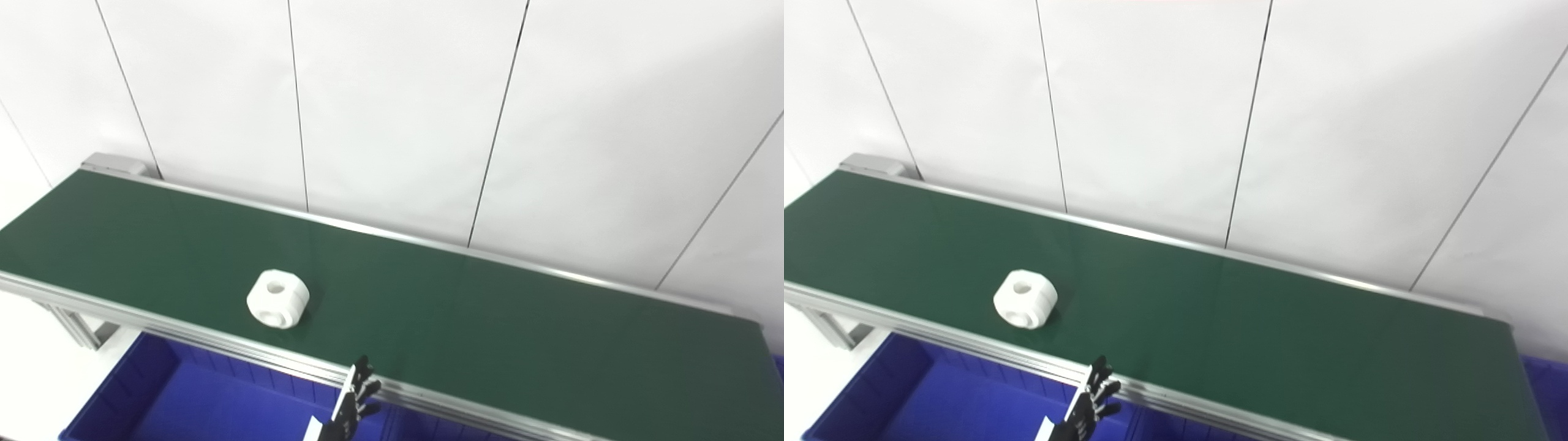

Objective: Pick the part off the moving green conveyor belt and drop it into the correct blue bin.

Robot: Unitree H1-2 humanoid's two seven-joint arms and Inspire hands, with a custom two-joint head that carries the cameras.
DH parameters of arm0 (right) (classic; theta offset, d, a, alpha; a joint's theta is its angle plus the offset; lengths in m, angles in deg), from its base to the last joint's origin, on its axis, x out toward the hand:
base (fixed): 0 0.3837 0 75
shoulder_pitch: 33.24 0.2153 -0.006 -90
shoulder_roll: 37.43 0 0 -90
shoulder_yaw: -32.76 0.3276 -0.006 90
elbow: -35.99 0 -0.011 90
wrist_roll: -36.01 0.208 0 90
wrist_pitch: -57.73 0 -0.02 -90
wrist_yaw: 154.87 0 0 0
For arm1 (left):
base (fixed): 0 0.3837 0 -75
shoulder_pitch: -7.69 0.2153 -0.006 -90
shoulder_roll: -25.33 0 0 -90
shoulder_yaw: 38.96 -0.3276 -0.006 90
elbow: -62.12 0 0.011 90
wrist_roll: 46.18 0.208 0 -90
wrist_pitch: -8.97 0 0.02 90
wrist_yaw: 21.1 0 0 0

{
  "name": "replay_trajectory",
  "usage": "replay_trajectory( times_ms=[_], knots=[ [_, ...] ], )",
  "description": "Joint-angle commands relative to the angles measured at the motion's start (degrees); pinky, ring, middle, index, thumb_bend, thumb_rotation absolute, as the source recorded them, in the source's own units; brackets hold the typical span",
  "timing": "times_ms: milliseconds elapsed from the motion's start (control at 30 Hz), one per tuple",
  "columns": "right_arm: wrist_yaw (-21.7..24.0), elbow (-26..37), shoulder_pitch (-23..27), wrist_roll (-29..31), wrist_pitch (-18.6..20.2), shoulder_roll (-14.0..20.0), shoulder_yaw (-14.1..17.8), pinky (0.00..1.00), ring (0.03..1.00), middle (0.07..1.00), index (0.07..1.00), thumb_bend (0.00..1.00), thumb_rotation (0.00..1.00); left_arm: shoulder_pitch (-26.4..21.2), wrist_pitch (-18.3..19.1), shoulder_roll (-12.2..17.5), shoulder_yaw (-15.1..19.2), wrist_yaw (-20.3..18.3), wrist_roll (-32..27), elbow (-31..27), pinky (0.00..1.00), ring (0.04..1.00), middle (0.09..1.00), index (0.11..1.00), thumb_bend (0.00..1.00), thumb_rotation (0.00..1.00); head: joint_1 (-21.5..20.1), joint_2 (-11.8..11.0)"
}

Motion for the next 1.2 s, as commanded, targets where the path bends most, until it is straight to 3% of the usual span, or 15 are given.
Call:
replay_trajectory(
  times_ms=[0,67,167,367,600,867,1000,1167],
  knots=[
    [-0.1,1.6,0.3,-0.4,-3.1,-0.7,-0.3,1.00,0.982,1.000,0.996,0.60,1.00,-2.7,-2.0,2.6,0.1,-2.7,0.4,-6.1,0.81,0.917,0.949,1.000,0.92,0.63,-0.8,0.4],
    [-0.2,1.6,0.4,-1.0,-3.2,-1.0,-0.5,0.99,0.972,1.000,0.986,0.64,1.00,-5.6,-0.7,6.7,0.8,-5.7,2.5,-10.7,0.80,0.917,0.960,1.000,0.91,0.57,-1.6,0.7],
    [-0.3,1.6,0.6,-1.9,-3.4,-1.3,-0.8,0.97,0.961,0.994,0.972,0.65,1.00,-12.7,5.4,13.0,3.2,-11.0,6.9,-15.8,0.83,0.942,0.974,0.994,0.97,0.57,-2.8,1.0],
    [-1.0,2.3,0.4,-3.0,-3.3,-2.1,-0.9,0.92,0.937,0.979,0.955,0.70,1.00,-25.2,9.9,20.2,4.8,-15.6,17.6,-14.7,0.98,0.992,0.996,0.987,0.98,0.52,-3.8,1.6],
    [-1.5,3.7,-0.1,-4.1,-2.7,-2.6,-1.1,0.90,0.930,0.973,0.956,0.74,1.00,-33.1,9.9,24.9,4.2,-16.8,25.3,-6.5,0.99,0.978,0.975,0.977,0.99,0.43,-4.5,2.4],
    [-1.3,4.5,-0.5,-4.5,-2.1,-2.7,-1.5,0.91,0.935,0.982,0.960,0.72,1.00,-39.4,7.1,28.0,0.8,-14.0,30.6,8.1,0.98,0.970,0.946,0.953,1.00,0.38,-5.1,3.2],
    [-1.1,5.3,-0.7,-4.4,-1.5,-2.8,-1.7,0.92,0.942,0.985,0.962,0.72,1.00,-41.9,6.7,28.8,-1.5,-12.4,33.2,14.7,0.96,0.949,0.923,0.950,1.00,0.42,-5.7,3.8],
    [-1.7,6.1,-1.1,-5.5,-1.2,-3.3,-1.8,0.89,0.931,0.977,0.957,0.72,1.00,-43.4,7.2,30.1,-3.7,-15.8,32.4,18.9,0.98,0.959,0.938,0.955,1.00,0.46,-6.2,4.3]
  ],
)
